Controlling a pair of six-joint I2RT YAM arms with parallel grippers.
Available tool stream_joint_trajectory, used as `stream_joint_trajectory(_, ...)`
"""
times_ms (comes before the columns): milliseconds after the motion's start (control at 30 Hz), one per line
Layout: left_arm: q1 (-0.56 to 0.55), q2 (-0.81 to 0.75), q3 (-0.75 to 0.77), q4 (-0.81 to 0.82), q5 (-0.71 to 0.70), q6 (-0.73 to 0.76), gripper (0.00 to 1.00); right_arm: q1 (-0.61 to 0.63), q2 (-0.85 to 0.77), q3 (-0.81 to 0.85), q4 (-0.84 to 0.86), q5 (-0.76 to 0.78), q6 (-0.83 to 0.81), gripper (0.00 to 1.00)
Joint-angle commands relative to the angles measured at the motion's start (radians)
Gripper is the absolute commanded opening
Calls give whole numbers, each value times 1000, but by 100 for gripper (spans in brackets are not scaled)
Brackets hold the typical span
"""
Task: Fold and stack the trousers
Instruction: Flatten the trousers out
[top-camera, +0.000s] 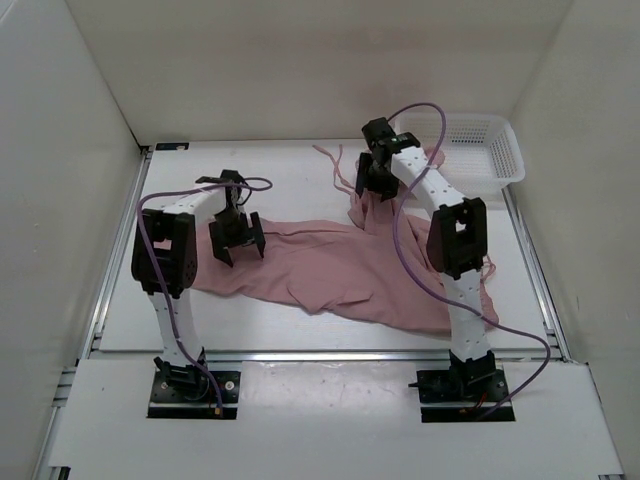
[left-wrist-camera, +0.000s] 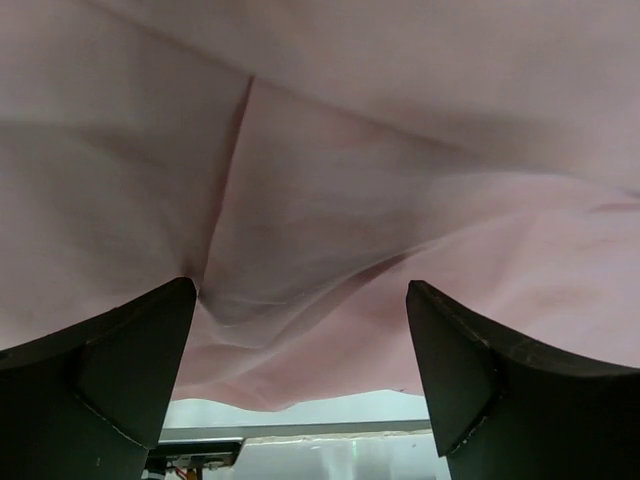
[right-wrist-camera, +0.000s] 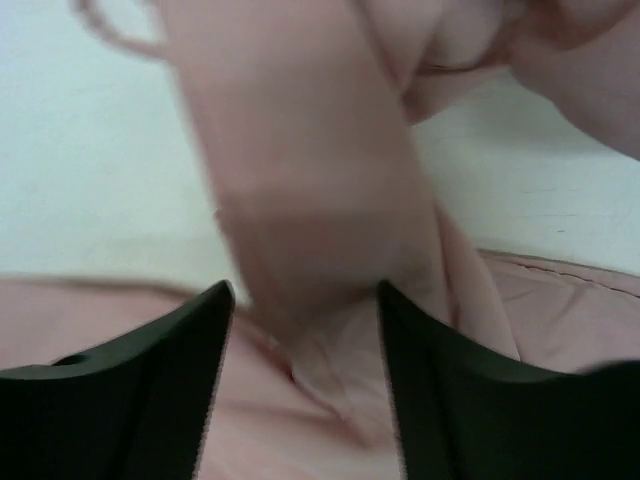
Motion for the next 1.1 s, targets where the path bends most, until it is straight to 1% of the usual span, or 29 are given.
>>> stream_joint_trajectory(0,2,-99,-43,33,-19,-12,99,-1,51,71,-38,156,56,62)
stream_joint_trajectory(33,2,-111,-55,33,-31,-12,99,-1,62,71,-38,170,65,44)
stream_joint_trajectory(67,2,-124,-81,33,-32,-12,99,10,62,61,-38,182,76,36)
stream_joint_trajectory(100,2,-153,-95,33,-32,-3,99,10,62,61,-26,191,76,20)
stream_joint_trajectory(167,2,-193,-156,33,-32,-3,99,19,35,49,-16,191,53,4)
stream_joint_trajectory(200,2,-216,-179,33,-32,-3,99,37,22,26,-16,182,39,0)
stream_joint_trajectory(233,2,-264,-198,33,-32,-3,99,49,-28,-1,13,182,22,0)
stream_joint_trajectory(267,2,-291,-212,22,-32,-3,99,66,-63,-44,42,167,-31,0)
stream_joint_trajectory(300,2,-315,-221,22,-22,-3,99,109,-103,-93,74,151,-59,0)
stream_joint_trajectory(333,2,-360,-221,2,-7,6,100,134,-184,-195,135,138,-88,0)
stream_joint_trajectory(367,2,-377,-197,-15,-7,6,100,161,-218,-239,152,137,-126,0)
stream_joint_trajectory(400,2,-391,-142,-48,-7,6,100,213,-267,-276,162,137,-139,0)
stream_joint_trajectory(433,2,-401,-106,-67,-7,6,100,238,-288,-305,162,127,-139,0)
stream_joint_trajectory(500,2,-401,-22,-99,-7,6,100,315,-344,-412,185,82,-137,0)
stream_joint_trajectory(533,2,-401,69,-125,-7,19,100,341,-360,-454,195,82,-125,0)
stream_joint_trajectory(567,2,-362,114,-138,2,19,100,391,-372,-487,195,82,-110,0)
stream_joint_trajectory(600,2,-337,159,-148,2,29,100,413,-392,-539,195,82,-81,0)
stream_joint_trajectory(633,2,-311,246,-164,2,29,100,431,-401,-561,195,82,-70,0)
stream_joint_trajectory(667,2,-258,288,-196,2,39,100,453,-424,-578,182,99,-70,3)
stream_joint_trajectory(700,2,-231,329,-213,2,39,100,453,-439,-578,162,117,-46,8)
stream_joint_trajectory(733,2,-208,404,-230,2,39,100,442,-461,-589,143,140,-45,11)
stream_joint_trajectory(767,2,-184,432,-230,2,39,100,427,-520,-589,131,178,-35,28)
stream_joint_trajectory(833,-9,-165,490,-230,45,39,100,386,-590,-600,119,179,-50,58)
stream_joint_trajectory(867,-9,-144,507,-230,62,39,100,343,-652,-600,119,179,-61,78)
stream_joint_trajectory(900,-20,-130,524,-230,76,39,100,321,-679,-585,119,179,-73,83)
stream_joint_trajectory(967,-50,-93,585,-221,110,39,100,266,-737,-557,97,151,-107,90)
stream_joint_trajectory(1000,-69,-54,609,-221,110,39,100,248,-752,-531,76,142,-116,91)
stream_joint_trajectory(1033,-115,-34,636,-221,110,39,100,212,-768,-531,65,142,-116,91)
stream_joint_trajectory(1067,-142,-12,699,-231,110,39,100,192,-801,-522,56,142,-116,91)
